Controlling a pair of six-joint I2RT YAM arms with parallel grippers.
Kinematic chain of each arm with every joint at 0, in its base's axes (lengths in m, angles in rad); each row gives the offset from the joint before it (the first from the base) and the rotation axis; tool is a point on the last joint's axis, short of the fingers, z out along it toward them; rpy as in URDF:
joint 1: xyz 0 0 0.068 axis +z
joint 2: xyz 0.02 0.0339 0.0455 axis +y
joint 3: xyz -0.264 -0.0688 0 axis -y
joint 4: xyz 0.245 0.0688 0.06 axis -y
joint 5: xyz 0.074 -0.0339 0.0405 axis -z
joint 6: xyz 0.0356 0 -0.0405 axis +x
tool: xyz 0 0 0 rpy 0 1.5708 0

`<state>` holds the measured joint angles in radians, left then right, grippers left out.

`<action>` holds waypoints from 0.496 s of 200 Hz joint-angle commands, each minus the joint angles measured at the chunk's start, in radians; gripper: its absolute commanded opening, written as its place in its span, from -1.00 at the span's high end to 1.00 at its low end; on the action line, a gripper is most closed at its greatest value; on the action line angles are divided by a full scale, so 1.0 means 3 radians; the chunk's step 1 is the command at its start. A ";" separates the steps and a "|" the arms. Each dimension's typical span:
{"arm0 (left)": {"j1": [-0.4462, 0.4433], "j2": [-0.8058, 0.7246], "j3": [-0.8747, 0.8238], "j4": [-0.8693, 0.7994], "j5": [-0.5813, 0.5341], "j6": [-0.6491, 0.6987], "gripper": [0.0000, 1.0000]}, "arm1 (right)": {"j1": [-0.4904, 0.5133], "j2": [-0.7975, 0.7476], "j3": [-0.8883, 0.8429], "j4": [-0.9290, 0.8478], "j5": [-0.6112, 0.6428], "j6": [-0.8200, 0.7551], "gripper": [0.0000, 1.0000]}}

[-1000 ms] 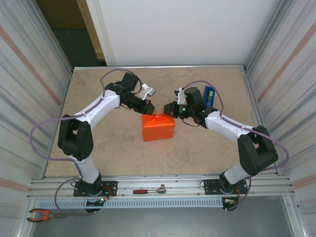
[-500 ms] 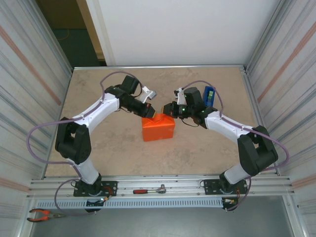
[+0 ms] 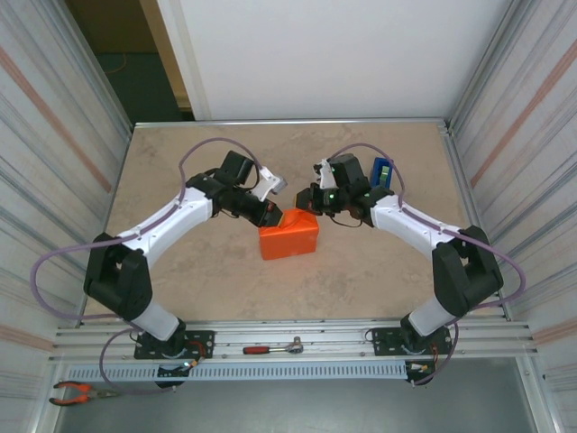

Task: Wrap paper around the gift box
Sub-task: Fold the wrapping paper for the gift box.

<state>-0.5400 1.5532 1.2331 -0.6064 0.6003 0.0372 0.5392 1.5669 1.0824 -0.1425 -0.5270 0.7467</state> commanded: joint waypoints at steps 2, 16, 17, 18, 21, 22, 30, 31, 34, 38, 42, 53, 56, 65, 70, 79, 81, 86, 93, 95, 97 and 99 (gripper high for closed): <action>-0.0063 -0.0157 -0.0119 0.0061 -0.0284 0.0009 1.00 | -0.0066 0.0103 0.0155 -0.0806 0.0099 -0.0170 1.00; -0.0086 -0.0177 -0.0135 0.0065 -0.0318 0.0024 1.00 | -0.0064 0.0080 0.0295 -0.0886 0.0088 -0.0212 1.00; -0.0084 -0.0180 -0.0133 0.0064 -0.0318 0.0024 1.00 | -0.0064 0.0080 0.0304 -0.0893 0.0086 -0.0213 1.00; -0.0083 -0.0178 -0.0135 0.0063 -0.0321 0.0024 1.00 | -0.0061 0.0077 0.0314 -0.0899 0.0085 -0.0216 1.00; -0.0090 -0.0181 -0.0138 0.0062 -0.0324 0.0027 1.00 | -0.0059 0.0072 0.0339 -0.0911 0.0083 -0.0222 1.00; -0.0088 -0.0181 -0.0140 0.0060 -0.0324 0.0028 1.00 | -0.0056 0.0068 0.0342 -0.0914 0.0079 -0.0226 1.00; -0.0096 -0.0186 -0.0146 0.0063 -0.0332 0.0035 1.00 | -0.0044 0.0051 0.0392 -0.0940 0.0070 -0.0233 1.00; -0.0096 -0.0186 -0.0147 0.0063 -0.0333 0.0037 1.00 | -0.0041 0.0053 0.0396 -0.0941 0.0067 -0.0234 1.00; -0.0100 -0.0189 -0.0152 0.0063 -0.0334 0.0035 1.00 | -0.0036 0.0047 0.0411 -0.0946 0.0065 -0.0234 1.00; -0.0101 -0.0189 -0.0153 0.0062 -0.0337 0.0039 1.00 | -0.0022 0.0044 0.0424 -0.0951 0.0062 -0.0234 1.00; -0.0105 -0.0192 -0.0158 0.0063 -0.0339 0.0037 1.00 | -0.0007 0.0039 0.0432 -0.0956 0.0063 -0.0234 1.00; -0.0111 -0.0197 -0.0160 0.0067 -0.0336 0.0044 1.00 | 0.0043 0.0029 0.0456 -0.0972 0.0062 -0.0234 1.00; -0.0108 -0.0197 -0.0166 0.0067 -0.0336 0.0045 1.00 | 0.0056 0.0028 0.0457 -0.0975 0.0067 -0.0234 1.00; -0.0114 -0.0202 -0.0170 0.0074 -0.0335 0.0040 1.00 | 0.0096 0.0025 0.0462 -0.0978 0.0067 -0.0234 1.00; -0.0117 -0.0199 -0.0178 0.0075 -0.0336 0.0043 1.00 | 0.0129 0.0019 0.0462 -0.0977 0.0074 -0.0230 1.00; -0.0115 -0.0207 -0.0183 0.0076 -0.0333 0.0042 1.00 | 0.0183 0.0005 0.0462 -0.0986 0.0106 -0.0229 1.00; -0.0114 -0.0206 -0.0186 0.0078 -0.0329 0.0040 1.00 | 0.0196 0.0007 0.0461 -0.0986 0.0109 -0.0229 1.00; -0.0120 -0.0207 -0.0188 0.0077 -0.0326 0.0045 1.00 | 0.0222 -0.0001 0.0458 -0.0989 0.0125 -0.0232 1.00; -0.0120 -0.0207 -0.0191 0.0077 -0.0329 0.0045 1.00 | 0.0251 -0.0016 0.0457 -0.0992 0.0137 -0.0224 1.00; -0.0118 -0.0210 -0.0193 0.0078 -0.0326 0.0046 1.00 | 0.0259 -0.0017 0.0457 -0.0989 0.0141 -0.0225 1.00; -0.0122 -0.0208 -0.0197 0.0077 -0.0327 0.0046 1.00 | 0.0271 -0.0021 0.0457 -0.0988 0.0149 -0.0224 1.00; -0.0121 -0.0207 -0.0201 0.0080 -0.0328 0.0045 1.00 | 0.0279 -0.0022 0.0457 -0.0988 0.0153 -0.0220 1.00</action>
<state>-0.5682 1.5146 1.1965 -0.5713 0.5213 0.0380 0.5900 1.5772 1.1954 -0.3981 -0.5034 0.6975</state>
